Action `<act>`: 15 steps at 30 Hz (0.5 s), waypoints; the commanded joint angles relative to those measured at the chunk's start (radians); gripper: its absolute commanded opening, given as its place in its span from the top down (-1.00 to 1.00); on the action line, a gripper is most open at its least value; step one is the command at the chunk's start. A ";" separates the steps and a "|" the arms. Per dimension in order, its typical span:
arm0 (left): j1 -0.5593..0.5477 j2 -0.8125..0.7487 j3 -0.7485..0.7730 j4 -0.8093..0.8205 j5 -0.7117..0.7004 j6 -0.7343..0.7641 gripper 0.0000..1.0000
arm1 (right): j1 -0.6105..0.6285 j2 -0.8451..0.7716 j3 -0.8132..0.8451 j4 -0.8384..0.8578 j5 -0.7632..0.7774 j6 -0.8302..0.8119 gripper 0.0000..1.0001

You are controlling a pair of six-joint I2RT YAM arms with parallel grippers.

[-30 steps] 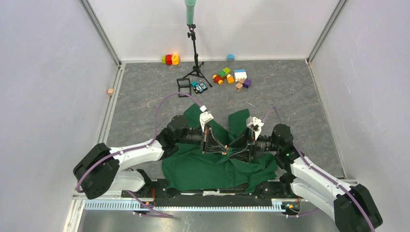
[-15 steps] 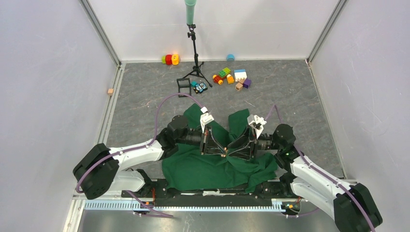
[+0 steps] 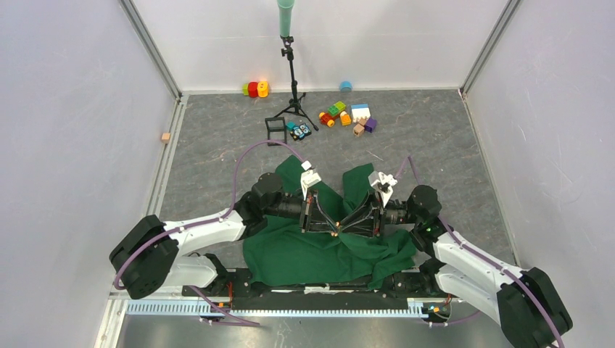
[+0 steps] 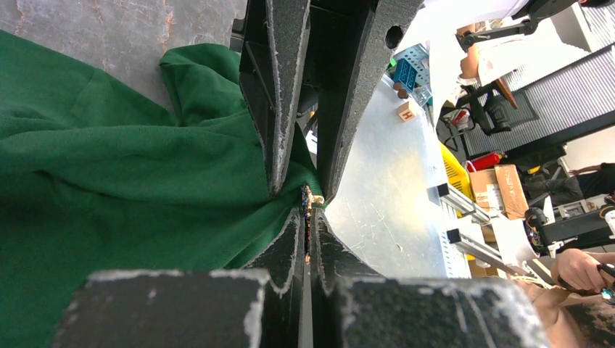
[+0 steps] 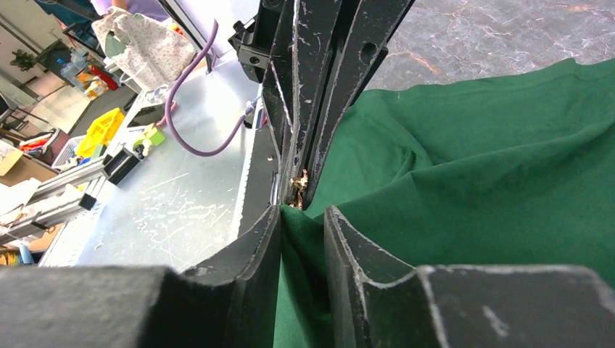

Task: Pin the brooch onto the clothing

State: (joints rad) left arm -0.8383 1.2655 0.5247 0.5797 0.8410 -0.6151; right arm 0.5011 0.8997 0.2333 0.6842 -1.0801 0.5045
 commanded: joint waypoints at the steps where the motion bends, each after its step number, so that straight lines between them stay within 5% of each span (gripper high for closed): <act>1: -0.012 0.000 0.039 0.046 0.033 0.016 0.95 | 0.010 0.002 0.014 0.017 0.019 -0.019 0.40; 15: -0.023 0.015 0.051 0.047 0.050 0.010 0.95 | 0.040 0.019 0.118 -0.325 0.197 -0.218 1.00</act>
State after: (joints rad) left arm -0.8379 1.2842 0.5247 0.5503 0.8387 -0.6090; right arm 0.5373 0.8974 0.2939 0.4416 -1.0302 0.3756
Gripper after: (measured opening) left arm 0.041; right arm 0.035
